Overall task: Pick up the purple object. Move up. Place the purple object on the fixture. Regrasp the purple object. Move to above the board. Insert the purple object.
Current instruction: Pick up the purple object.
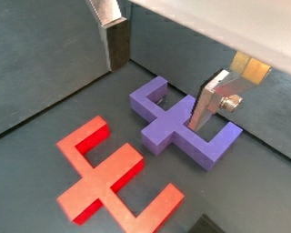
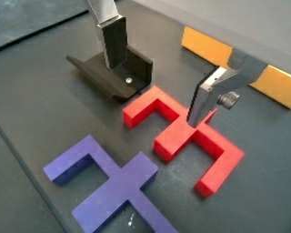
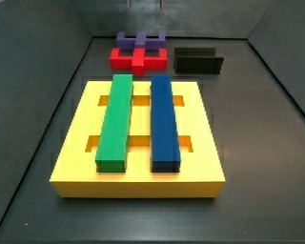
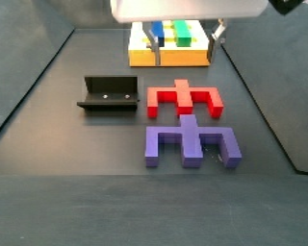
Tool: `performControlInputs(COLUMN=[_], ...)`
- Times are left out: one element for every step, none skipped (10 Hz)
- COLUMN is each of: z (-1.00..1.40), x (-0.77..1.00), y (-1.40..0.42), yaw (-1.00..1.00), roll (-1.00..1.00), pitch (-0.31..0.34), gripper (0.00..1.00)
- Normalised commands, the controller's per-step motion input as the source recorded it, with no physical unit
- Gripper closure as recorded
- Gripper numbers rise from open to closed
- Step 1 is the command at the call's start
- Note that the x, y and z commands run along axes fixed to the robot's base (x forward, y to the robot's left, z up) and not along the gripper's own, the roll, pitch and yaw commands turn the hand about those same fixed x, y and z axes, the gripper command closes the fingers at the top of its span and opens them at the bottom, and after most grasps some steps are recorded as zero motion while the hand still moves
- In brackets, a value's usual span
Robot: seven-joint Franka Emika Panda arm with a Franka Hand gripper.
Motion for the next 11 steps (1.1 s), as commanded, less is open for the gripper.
performControlInputs(z=[-0.2, -0.22, -0.17, -0.18, -0.18, -0.2, -0.25, -0.22, -0.25, -0.27, -0.3], x=[0.0, 0.02, 0.05, 0.04, 0.05, 0.05, 0.0, 0.0, 0.0, 0.0, 0.0], y=[0.24, 0.23, 0.1, 0.09, 0.05, 0.11, 0.14, 0.11, 0.11, 0.11, 0.09], yaw=[-0.07, -0.11, -0.16, -0.18, -0.17, -0.18, -0.15, -0.11, -0.09, -0.09, -0.07], roll=[0.0, 0.0, 0.0, 0.0, 0.0, 0.0, 0.0, 0.0, 0.0, 0.0, 0.0], pitch=[0.033, 0.027, 0.026, 0.019, 0.01, 0.007, 0.0, 0.004, 0.0, 0.0, 0.0], gripper=[0.0, 0.0, 0.0, 0.0, 0.0, 0.0, 0.0, 0.0, 0.0, 0.0, 0.0])
